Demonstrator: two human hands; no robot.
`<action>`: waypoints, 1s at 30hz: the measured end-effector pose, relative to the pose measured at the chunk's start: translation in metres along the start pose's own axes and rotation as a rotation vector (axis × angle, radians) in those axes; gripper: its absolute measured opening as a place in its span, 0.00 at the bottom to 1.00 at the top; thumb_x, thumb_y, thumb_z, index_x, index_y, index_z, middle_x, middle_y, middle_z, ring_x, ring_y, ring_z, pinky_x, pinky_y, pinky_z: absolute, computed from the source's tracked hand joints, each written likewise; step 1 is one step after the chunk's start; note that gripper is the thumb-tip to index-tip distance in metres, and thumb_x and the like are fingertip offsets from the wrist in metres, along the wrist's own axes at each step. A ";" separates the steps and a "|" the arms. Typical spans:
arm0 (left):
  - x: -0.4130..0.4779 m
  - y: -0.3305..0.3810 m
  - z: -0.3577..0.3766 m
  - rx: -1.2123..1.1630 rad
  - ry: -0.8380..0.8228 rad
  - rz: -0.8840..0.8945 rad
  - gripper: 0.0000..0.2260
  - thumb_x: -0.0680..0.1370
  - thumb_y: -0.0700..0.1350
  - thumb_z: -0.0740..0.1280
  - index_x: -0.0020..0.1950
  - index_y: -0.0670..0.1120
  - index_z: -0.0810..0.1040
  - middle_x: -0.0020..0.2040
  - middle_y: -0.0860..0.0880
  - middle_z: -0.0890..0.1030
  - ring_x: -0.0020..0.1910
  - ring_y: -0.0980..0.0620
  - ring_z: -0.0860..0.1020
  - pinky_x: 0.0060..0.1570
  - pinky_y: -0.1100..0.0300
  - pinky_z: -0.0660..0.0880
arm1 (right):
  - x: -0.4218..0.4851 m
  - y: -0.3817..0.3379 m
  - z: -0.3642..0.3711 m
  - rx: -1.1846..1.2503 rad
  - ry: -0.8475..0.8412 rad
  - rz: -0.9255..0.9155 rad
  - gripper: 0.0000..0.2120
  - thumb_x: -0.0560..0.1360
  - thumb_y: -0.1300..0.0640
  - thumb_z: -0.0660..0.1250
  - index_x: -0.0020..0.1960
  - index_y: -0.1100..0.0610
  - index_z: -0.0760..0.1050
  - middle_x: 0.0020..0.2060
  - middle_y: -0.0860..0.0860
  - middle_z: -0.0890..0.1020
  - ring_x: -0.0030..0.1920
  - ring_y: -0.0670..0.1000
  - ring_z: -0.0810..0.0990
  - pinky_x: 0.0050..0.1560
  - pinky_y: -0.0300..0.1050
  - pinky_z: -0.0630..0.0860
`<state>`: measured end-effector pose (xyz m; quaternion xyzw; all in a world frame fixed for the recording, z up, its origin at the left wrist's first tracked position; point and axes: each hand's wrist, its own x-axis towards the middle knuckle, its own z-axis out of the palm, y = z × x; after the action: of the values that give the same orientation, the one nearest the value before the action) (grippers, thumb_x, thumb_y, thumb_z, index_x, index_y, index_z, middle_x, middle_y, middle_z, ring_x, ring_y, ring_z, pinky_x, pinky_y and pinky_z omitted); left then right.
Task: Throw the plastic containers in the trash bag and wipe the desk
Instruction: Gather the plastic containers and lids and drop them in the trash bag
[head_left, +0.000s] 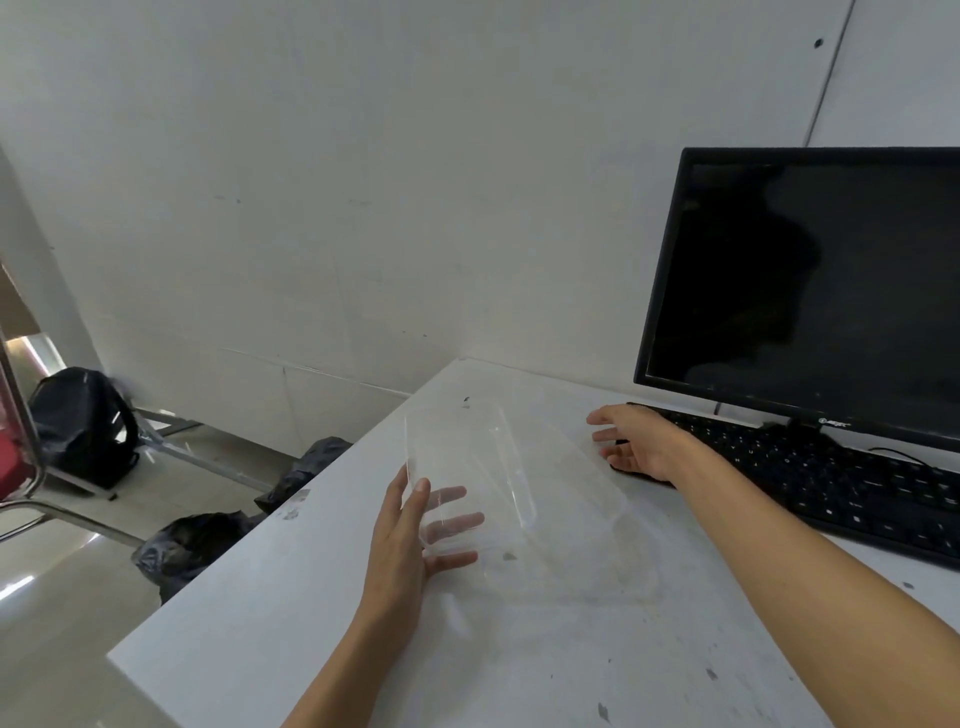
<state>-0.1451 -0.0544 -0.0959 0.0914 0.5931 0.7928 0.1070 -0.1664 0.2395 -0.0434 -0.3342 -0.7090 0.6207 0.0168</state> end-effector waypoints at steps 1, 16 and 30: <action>0.000 0.001 0.000 0.001 0.000 0.003 0.18 0.84 0.51 0.57 0.74 0.54 0.67 0.58 0.45 0.84 0.50 0.42 0.86 0.37 0.51 0.82 | 0.001 -0.003 0.003 -0.070 0.006 -0.034 0.16 0.80 0.58 0.64 0.67 0.59 0.74 0.61 0.59 0.77 0.33 0.51 0.78 0.25 0.39 0.74; 0.003 0.000 0.000 -0.013 0.017 -0.012 0.17 0.84 0.52 0.57 0.73 0.54 0.67 0.57 0.44 0.84 0.49 0.41 0.86 0.36 0.51 0.81 | 0.019 0.004 0.016 -1.313 0.056 -0.712 0.07 0.75 0.57 0.63 0.48 0.47 0.77 0.48 0.43 0.79 0.48 0.50 0.78 0.46 0.46 0.73; 0.004 -0.001 0.000 -0.029 0.028 -0.014 0.17 0.84 0.52 0.58 0.72 0.53 0.68 0.56 0.44 0.84 0.48 0.41 0.86 0.34 0.52 0.81 | -0.013 -0.012 0.025 -0.916 0.464 -1.058 0.03 0.77 0.59 0.60 0.49 0.53 0.67 0.41 0.46 0.73 0.39 0.52 0.72 0.34 0.51 0.73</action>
<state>-0.1485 -0.0532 -0.0971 0.0745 0.5837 0.8016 0.1053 -0.1728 0.2115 -0.0338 -0.0436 -0.9418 0.0848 0.3223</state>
